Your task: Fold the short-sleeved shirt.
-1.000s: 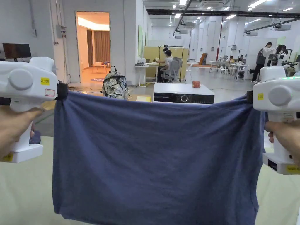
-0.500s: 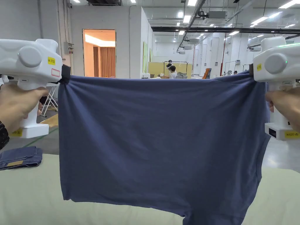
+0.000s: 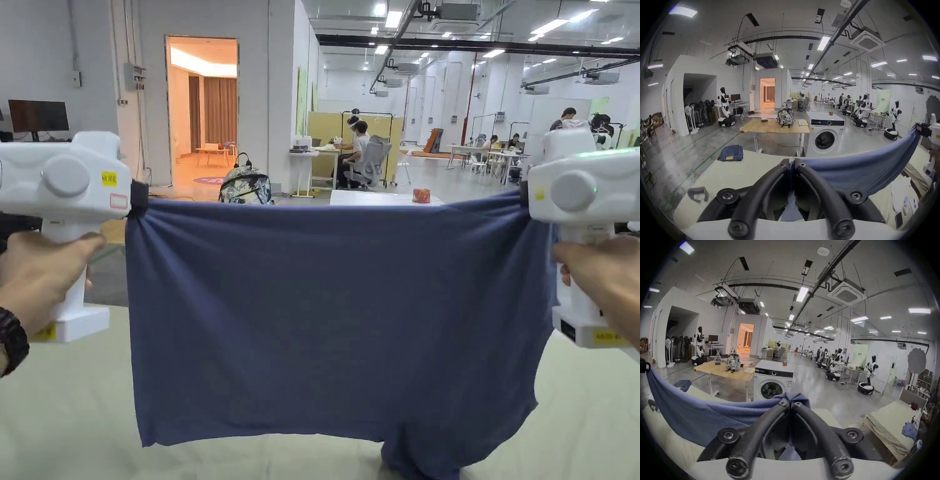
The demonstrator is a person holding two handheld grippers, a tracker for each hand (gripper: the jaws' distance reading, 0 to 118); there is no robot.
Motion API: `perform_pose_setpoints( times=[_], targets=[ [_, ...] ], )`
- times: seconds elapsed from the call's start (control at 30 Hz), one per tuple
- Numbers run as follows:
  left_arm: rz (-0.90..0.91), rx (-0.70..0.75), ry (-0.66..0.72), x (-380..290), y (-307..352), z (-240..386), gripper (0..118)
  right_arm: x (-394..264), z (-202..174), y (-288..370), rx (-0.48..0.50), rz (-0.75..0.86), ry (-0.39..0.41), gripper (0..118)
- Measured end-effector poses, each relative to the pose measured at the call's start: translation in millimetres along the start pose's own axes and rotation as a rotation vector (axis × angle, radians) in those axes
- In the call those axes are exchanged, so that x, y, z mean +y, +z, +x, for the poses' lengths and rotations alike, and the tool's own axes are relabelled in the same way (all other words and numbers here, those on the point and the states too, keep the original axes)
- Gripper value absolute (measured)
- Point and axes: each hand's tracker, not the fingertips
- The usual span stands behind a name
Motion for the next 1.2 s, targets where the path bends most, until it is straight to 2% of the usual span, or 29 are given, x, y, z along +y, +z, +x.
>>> perform_pose_setpoints(
  times=[0.27, 0.57, 0.77, 0.93, 1.0, 1.2],
  targets=[
    [-0.026, -0.034, 0.038, -72.9, 49.1, -13.7, 0, -55.5, 7.0, 72.3, 0.022, -0.026, -0.005, 0],
    [-0.034, -0.071, 0.032, -178.8, 135.8, -34.6, 0, -141.5, 7.9, 184.4, 0.044, -0.041, 0.075, 0],
    [-0.067, -0.077, 0.07, -256.8, 189.1, -42.7, 0, -218.0, 15.4, 253.3, 0.073, -0.074, 0.036, 0],
    [-0.118, -0.079, 0.106, -314.0, 231.0, -38.8, 0, -266.8, 16.7, 293.8, 0.088, -0.159, 0.077, 0],
    [-0.159, -0.067, 0.09, -333.3, 245.9, -29.5, 0, -285.7, 18.9, 303.5, 0.091, -0.191, 0.071, 0],
    [-0.322, -0.046, 0.082, -391.3, 252.8, -21.8, 0, -346.4, 21.2, 311.2, 0.099, -0.368, 0.08, 0]
  ],
)
